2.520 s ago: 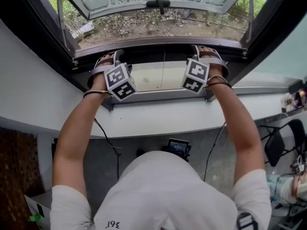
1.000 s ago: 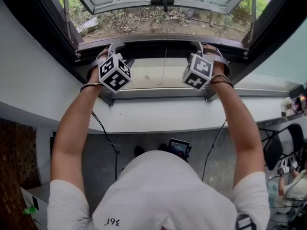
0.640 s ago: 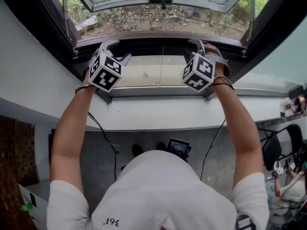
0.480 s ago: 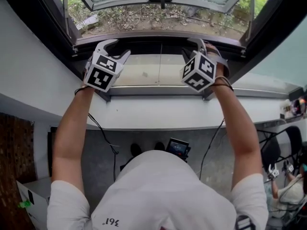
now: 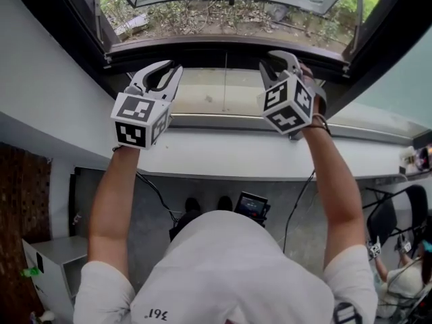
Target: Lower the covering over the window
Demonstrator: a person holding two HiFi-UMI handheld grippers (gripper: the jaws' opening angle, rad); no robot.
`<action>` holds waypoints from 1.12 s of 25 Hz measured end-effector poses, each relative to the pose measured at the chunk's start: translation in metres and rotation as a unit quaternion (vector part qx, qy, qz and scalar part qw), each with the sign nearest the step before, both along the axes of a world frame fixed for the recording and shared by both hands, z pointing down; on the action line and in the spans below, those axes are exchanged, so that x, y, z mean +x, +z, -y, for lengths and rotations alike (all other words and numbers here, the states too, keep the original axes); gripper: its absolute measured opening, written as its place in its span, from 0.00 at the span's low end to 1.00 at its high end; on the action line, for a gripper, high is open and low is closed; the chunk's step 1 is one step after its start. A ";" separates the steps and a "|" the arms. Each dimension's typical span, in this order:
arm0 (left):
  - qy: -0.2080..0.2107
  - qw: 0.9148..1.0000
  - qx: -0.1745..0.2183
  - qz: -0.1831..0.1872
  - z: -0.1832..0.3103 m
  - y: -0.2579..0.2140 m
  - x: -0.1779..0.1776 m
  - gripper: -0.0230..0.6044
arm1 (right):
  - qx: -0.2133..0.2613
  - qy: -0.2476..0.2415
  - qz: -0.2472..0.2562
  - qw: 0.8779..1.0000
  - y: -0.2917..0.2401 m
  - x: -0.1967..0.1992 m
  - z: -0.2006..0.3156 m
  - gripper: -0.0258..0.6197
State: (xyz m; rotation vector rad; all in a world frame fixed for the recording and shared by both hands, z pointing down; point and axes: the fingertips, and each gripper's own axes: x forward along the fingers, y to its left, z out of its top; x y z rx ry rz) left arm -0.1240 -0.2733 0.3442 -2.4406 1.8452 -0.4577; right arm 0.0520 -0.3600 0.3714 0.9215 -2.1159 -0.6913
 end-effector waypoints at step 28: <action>0.062 0.987 -0.020 -0.147 -0.150 0.024 0.003 0.15 | -0.112 0.041 0.269 0.956 -0.017 -0.028 -0.169 0.17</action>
